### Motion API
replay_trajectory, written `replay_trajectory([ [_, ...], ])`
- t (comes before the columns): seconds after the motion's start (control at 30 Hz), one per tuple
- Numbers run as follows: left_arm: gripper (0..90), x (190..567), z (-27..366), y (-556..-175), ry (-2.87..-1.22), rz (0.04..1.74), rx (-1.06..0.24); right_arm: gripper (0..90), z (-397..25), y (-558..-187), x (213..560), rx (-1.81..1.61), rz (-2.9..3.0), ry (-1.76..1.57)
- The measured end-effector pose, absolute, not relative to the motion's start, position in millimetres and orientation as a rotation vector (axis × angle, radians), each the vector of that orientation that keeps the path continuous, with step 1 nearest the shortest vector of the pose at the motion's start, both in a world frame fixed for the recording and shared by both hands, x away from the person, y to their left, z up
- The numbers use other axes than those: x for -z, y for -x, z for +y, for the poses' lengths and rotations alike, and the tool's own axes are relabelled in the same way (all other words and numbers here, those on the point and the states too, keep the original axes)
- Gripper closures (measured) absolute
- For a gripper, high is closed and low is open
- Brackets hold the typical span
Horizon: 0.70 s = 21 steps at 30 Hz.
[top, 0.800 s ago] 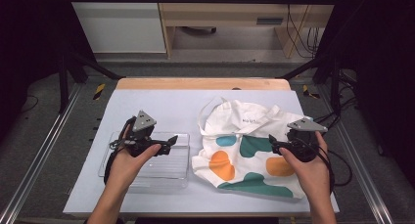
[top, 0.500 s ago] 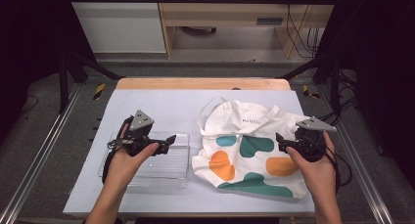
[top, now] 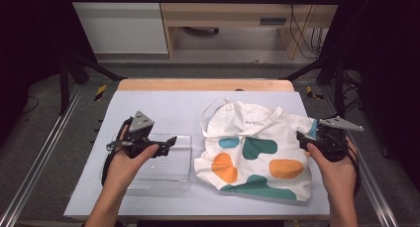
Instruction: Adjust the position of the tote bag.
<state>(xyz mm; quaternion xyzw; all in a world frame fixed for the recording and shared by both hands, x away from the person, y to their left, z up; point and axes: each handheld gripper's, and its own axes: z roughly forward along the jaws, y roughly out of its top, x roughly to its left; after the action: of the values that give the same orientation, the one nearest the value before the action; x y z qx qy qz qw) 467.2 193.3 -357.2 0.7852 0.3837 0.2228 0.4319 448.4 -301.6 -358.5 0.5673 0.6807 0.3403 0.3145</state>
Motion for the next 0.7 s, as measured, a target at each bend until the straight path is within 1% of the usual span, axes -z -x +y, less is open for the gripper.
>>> replay_trajectory([
  [0.17, 6.7, 356.6, 192.6, -467.3, -1.955, 0.955, -0.555, 29.5, -312.0, -453.4, 353.0, -0.883, 1.774, -1.523],
  [0.37, 6.7, 360.1, 189.1, -466.5, -1.986, 0.948, -0.56, 24.5, -330.7, -473.4, 354.8, -0.877, 1.765, -1.577],
  [0.4, 6.7, 358.7, 188.0, -465.4, -1.986, 0.941, -0.565, 21.4, -336.5, -483.9, 361.7, -0.887, 1.781, -1.609],
  [0.5, 6.7, 356.7, 187.0, -464.4, -1.984, 0.935, -0.568, 19.3, -339.4, -493.6, 368.1, -0.883, 1.798, -1.628],
  [0.53, 6.7, 355.8, 186.1, -464.0, -1.982, 0.932, -0.573, 17.4, -342.2, -506.4, 375.6, -0.868, 1.812, -1.646],
  [0.6, 6.7, 355.8, 185.3, -463.6, -1.985, 0.929, -0.573, 17.0, -343.1, -510.8, 378.4, -0.863, 1.805, -1.664],
  [0.63, 6.7, 355.9, 184.7, -463.2, -1.989, 0.926, -0.572, 15.7, -347.6, -523.1, 387.8, -0.872, 1.818, -1.711],
  [0.7, 6.7, 356.0, 183.3, -462.3, -1.988, 0.923, -0.567, 14.7, -347.8, -530.1, 392.7, -0.864, 1.824, -1.736],
])
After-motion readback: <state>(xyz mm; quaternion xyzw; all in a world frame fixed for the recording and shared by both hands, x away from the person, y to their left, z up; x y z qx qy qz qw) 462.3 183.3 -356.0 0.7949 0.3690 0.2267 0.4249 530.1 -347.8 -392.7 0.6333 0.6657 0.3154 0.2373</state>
